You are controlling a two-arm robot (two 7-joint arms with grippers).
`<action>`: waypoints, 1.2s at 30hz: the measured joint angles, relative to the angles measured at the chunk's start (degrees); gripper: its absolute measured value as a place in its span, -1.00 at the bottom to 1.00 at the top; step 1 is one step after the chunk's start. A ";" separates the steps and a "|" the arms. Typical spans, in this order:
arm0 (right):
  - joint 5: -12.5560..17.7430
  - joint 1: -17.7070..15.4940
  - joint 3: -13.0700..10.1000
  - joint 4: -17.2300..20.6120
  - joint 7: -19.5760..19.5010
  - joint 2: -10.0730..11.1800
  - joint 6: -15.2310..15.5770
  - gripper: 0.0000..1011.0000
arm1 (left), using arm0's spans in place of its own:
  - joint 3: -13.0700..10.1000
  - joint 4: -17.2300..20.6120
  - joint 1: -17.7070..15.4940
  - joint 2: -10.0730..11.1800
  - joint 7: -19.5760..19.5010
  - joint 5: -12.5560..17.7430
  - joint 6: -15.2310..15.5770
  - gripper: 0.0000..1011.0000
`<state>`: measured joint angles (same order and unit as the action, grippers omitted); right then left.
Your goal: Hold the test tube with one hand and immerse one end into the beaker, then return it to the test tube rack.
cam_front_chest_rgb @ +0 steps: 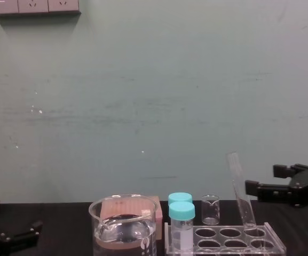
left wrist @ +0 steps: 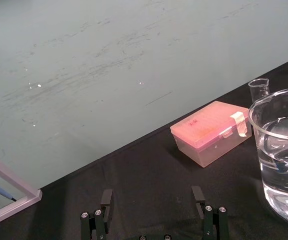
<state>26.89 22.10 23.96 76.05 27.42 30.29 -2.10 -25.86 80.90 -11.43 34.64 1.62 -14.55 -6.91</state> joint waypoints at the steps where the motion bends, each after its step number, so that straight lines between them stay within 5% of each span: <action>1: -0.35 0.57 0.24 -0.64 0.55 -0.39 0.11 0.98 | 0.00 0.00 0.00 0.00 0.00 0.00 0.00 0.98; 16: -2.52 5.32 1.14 -8.16 4.39 -5.35 0.20 0.98 | 0.00 0.00 0.00 0.00 0.00 0.00 0.00 0.98; 36: -3.65 6.14 1.18 -9.63 5.34 -6.68 0.43 0.98 | 0.00 0.00 0.00 0.00 0.00 0.00 0.00 0.98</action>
<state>23.25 28.24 25.14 66.42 32.75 23.60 -1.66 -25.86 80.90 -11.43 34.64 1.62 -14.55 -6.91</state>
